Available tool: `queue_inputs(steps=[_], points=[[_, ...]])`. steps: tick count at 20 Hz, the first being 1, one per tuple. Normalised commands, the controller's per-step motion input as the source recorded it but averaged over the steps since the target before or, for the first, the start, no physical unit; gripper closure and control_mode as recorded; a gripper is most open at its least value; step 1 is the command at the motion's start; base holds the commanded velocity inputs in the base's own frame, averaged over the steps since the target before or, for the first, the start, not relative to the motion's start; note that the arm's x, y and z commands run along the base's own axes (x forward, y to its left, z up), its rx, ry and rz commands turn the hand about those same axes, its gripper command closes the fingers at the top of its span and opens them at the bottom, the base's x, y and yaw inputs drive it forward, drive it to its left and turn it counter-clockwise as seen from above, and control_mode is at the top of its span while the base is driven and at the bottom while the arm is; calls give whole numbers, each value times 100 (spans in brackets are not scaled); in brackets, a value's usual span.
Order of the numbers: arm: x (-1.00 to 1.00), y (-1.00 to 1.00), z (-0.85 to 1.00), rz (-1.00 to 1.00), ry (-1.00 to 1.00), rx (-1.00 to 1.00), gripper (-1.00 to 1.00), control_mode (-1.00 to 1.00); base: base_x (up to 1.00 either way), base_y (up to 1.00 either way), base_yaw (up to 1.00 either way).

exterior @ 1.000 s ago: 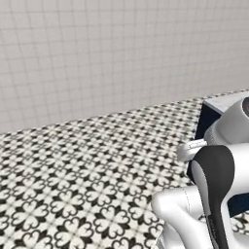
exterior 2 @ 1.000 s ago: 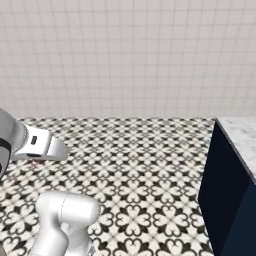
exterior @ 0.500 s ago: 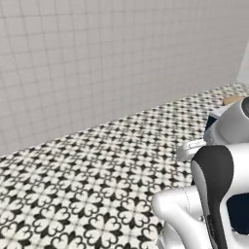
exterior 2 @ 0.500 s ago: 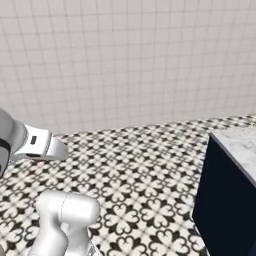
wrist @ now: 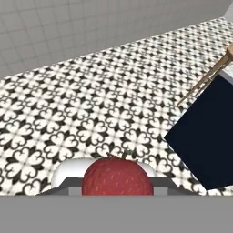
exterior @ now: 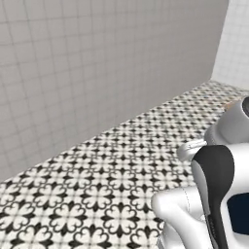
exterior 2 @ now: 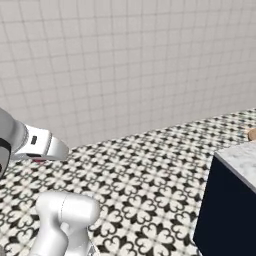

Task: Take the strawberry from the fridge and place it on top of the pancake, located on the dining counter.

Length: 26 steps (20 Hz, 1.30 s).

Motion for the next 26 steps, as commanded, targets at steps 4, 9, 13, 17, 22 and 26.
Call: queue_inputs(steps=[4,9,13,17,22,26], points=[[0,0,0,0,0,0,100,100,100,66,-37],[0,0,0,0,0,0,100,100,100,66,-40],[0,0,0,0,0,0,100,100,100,57,-40],[0,0,0,0,0,0,100,100,100,38,-45],[0,0,0,0,0,0,100,100,100,10,-51],[0,0,0,0,0,0,100,100,100,10,-54]])
